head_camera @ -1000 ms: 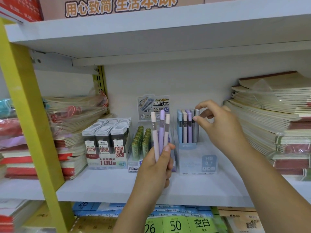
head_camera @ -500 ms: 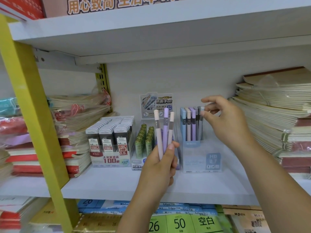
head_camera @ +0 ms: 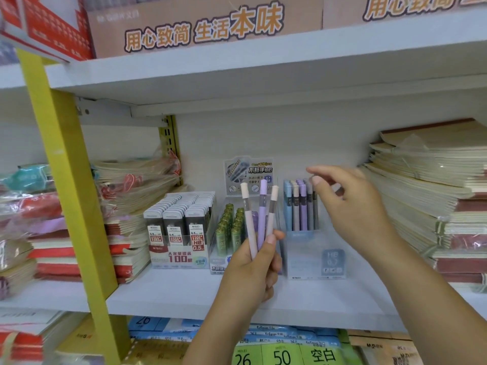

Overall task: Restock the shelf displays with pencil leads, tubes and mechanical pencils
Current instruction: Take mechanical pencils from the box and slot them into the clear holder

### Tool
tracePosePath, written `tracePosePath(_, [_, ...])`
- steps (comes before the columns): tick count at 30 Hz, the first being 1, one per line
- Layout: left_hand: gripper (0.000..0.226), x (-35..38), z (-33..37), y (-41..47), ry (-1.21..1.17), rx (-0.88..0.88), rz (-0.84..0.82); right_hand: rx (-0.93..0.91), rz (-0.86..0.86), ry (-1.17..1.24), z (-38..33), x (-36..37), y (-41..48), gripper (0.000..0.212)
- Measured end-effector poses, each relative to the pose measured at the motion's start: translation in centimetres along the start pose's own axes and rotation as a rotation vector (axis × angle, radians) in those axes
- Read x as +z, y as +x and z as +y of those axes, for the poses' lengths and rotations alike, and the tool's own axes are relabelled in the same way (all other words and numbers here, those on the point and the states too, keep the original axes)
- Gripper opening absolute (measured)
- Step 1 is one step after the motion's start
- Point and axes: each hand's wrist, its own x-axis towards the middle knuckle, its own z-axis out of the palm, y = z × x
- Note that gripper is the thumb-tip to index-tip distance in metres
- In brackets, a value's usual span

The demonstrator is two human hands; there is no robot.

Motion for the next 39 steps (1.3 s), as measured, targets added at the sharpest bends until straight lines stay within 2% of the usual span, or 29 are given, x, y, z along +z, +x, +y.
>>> tracePosePath(3, [0.024,0.5,0.7,0.0,0.012,-0.001,-0.019,0.156,-0.253,0.399,-2.3,-0.4,-0.8,0.021])
tracePosePath(5, [0.024,1.0,1.4,0.2,0.024,0.001,-0.034,0.187,-0.301,0.536,-2.9,-0.6,-1.2,0.025])
tracePosePath(8, [0.021,1.5,2.2,0.8,0.070,0.008,-0.069,0.197,-0.225,0.614,-3.3,-1.0,-1.2,0.029])
tracePosePath(13, [0.022,1.7,1.4,1.1,0.113,-0.003,-0.067,0.206,-0.182,0.598,-2.3,-0.5,-1.4,0.031])
tracePosePath(17, [0.023,0.7,1.3,1.6,0.123,0.016,0.034,0.170,0.158,0.709,-1.5,-1.0,-0.5,0.032])
tracePosePath(18, [0.023,0.3,1.3,1.7,0.119,0.021,0.063,0.133,0.221,0.710,-1.3,-1.3,-0.3,0.033])
tracePosePath(20, [0.024,-0.3,1.2,1.8,0.109,0.010,0.105,0.048,0.243,0.614,-0.9,-1.8,0.0,0.039])
tracePosePath(23, [0.021,-0.8,0.9,1.7,0.153,-0.014,0.084,0.015,0.141,0.378,-0.2,-1.2,0.1,0.044])
tracePosePath(28, [0.026,-0.8,0.6,1.4,0.126,-0.032,0.030,0.008,-0.028,0.105,0.4,0.4,-0.7,0.036])
tracePosePath(31, [0.028,-0.8,0.5,1.4,0.121,-0.035,0.024,-0.025,-0.082,0.066,0.4,0.8,-0.8,0.035])
tracePosePath(39, [0.037,-0.9,0.4,1.5,0.105,-0.004,0.010,-0.043,-0.087,0.068,0.4,1.2,-0.7,0.043])
